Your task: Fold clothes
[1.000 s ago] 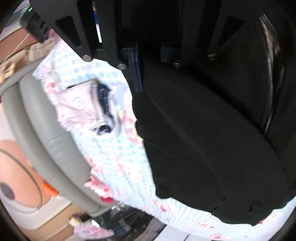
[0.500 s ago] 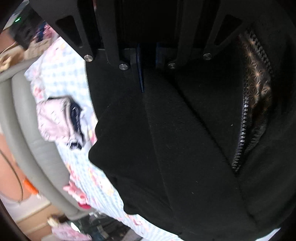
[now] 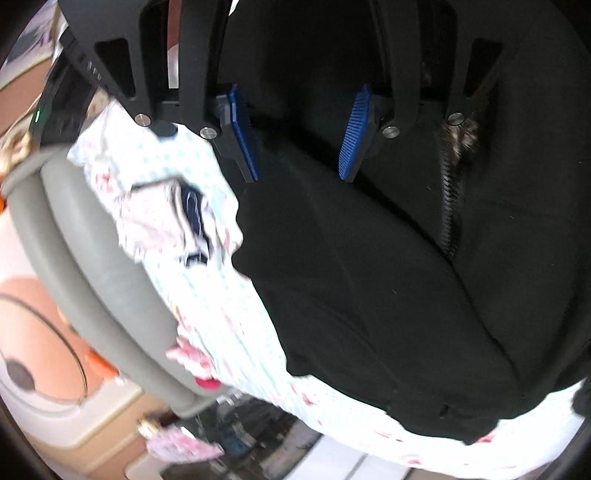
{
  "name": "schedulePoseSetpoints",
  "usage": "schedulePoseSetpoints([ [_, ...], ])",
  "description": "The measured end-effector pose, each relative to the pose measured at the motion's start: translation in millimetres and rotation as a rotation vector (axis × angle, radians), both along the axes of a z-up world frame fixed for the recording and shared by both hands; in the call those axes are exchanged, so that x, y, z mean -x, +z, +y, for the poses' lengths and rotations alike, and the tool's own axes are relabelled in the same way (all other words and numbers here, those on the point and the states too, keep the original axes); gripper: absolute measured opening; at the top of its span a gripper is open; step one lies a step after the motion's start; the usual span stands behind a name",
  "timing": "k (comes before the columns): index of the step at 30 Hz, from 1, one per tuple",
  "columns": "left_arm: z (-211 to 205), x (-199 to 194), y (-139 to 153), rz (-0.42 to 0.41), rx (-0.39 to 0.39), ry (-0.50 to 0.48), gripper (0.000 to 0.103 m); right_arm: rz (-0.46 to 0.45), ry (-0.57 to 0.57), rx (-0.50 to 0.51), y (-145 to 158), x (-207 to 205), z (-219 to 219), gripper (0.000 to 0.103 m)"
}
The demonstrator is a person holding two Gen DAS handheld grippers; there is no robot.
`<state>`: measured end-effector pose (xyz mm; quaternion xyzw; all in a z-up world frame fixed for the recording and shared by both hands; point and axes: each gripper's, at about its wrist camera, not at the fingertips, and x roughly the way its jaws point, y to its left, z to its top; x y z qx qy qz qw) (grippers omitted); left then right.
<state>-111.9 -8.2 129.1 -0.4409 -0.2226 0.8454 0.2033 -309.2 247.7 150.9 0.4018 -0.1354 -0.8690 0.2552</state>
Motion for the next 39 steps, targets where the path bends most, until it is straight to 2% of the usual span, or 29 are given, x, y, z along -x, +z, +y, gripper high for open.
schedulePoseSetpoints([
  [2,7,-4,0,0.009,0.053,-0.027,0.045,-0.018,-0.009,-0.029,-3,6,-1,0.034],
  [5,16,-14,5,0.023,0.144,-0.095,0.042,-0.028,0.062,-0.034,-1,-5,-1,0.034],
  [8,24,-17,9,0.034,0.254,-0.177,0.04,-0.037,0.123,-0.127,-10,-12,-8,0.034],
  [9,35,-11,12,0.042,0.285,-0.199,0.04,-0.044,0.127,-0.157,-14,-12,-10,0.034],
  [11,67,14,19,0.062,0.311,-0.219,0.04,-0.082,0.11,-0.152,-22,-5,-9,0.034],
  [14,90,42,15,0.065,0.302,-0.203,0.04,-0.11,0.063,-0.103,-27,7,-1,0.034],
  [18,117,85,-31,-0.01,0.293,-0.205,0.04,-0.143,0.0,-0.073,-33,17,8,0.034],
  [20,119,90,-38,-0.034,0.301,-0.207,0.041,-0.158,-0.026,-0.067,-36,19,12,0.034],
  [23,115,87,-33,-0.031,0.277,-0.2,0.041,-0.182,-0.065,-0.059,-41,22,18,0.034],
  [28,104,61,-24,-0.009,0.21,-0.207,0.041,-0.184,-0.072,0.029,-39,20,35,0.034],
  [30,107,51,-26,-0.026,0.221,-0.211,0.041,-0.199,-0.042,0.015,-44,20,31,0.034],
  [35,112,39,-28,-0.045,0.165,-0.2,0.041,-0.202,0.007,-0.063,-47,12,13,0.034],
  [39,124,44,-31,-0.04,0.193,-0.172,0.041,-0.164,0.009,-0.021,-41,5,18,0.034],
])
